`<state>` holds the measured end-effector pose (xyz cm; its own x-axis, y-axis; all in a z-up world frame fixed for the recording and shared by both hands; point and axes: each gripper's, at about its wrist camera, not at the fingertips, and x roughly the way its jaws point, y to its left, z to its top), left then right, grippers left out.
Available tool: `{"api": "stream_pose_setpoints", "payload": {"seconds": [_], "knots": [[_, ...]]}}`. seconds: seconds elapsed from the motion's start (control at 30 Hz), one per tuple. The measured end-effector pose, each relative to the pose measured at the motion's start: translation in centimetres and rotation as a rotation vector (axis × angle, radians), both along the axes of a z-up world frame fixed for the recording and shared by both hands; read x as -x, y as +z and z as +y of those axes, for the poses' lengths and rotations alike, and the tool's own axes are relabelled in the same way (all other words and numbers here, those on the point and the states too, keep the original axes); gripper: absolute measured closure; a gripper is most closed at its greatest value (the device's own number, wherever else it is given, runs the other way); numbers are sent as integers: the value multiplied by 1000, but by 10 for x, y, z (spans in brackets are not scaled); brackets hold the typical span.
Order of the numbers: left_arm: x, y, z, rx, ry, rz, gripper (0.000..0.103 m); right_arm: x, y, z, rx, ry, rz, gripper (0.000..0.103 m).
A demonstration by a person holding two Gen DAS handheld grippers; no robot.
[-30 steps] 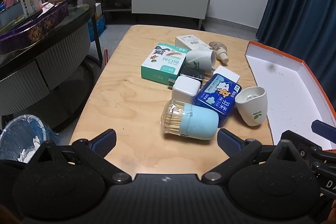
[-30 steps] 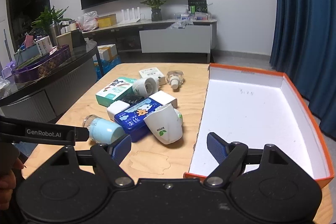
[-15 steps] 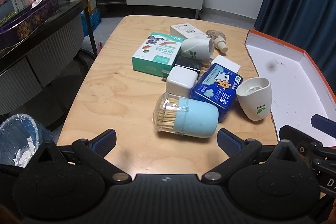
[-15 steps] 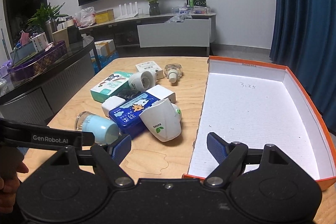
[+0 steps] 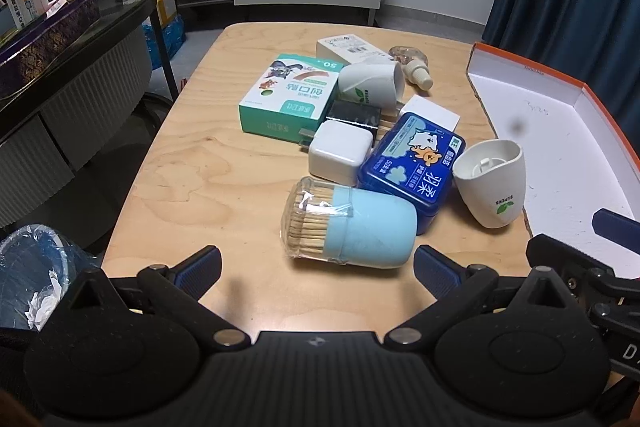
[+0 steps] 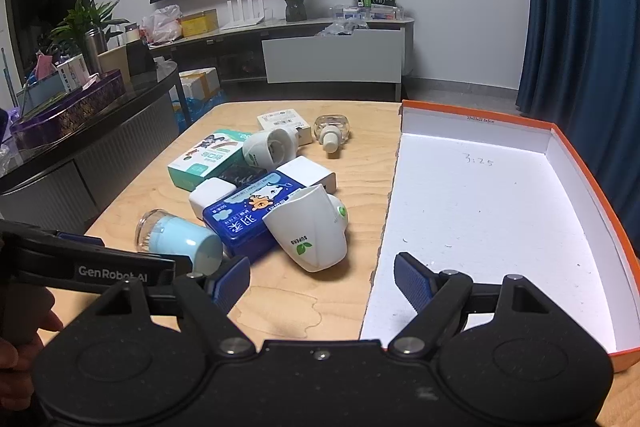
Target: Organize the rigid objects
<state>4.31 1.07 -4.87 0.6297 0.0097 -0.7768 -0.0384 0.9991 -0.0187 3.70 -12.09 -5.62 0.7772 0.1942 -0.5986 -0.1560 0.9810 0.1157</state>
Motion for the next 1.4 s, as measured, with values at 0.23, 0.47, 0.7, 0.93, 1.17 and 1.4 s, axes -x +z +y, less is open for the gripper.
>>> {"api": "stream_pose_setpoints", "payload": {"seconds": [0.23,0.47,0.7,0.93,1.17,1.4], "knots": [[-4,-4,-1,-6,-4,11,0,-4,-3,0,2,-3,8,10],[-6,-6,-2,-8,-7,15,0,-8,-6,-1,1,-4,14,10],[-7,-7,-2,-8,-7,18,0,-9,-7,-1,0,-4,22,10],[-8,-8,-2,-9,-8,19,0,-11,-9,-2,0,-1,29,10],[-12,-11,-3,-15,-8,26,0,-11,-9,0,2,-1,36,10],[-15,-11,-3,-19,-9,28,0,-14,-10,0,3,2,44,10]]}}
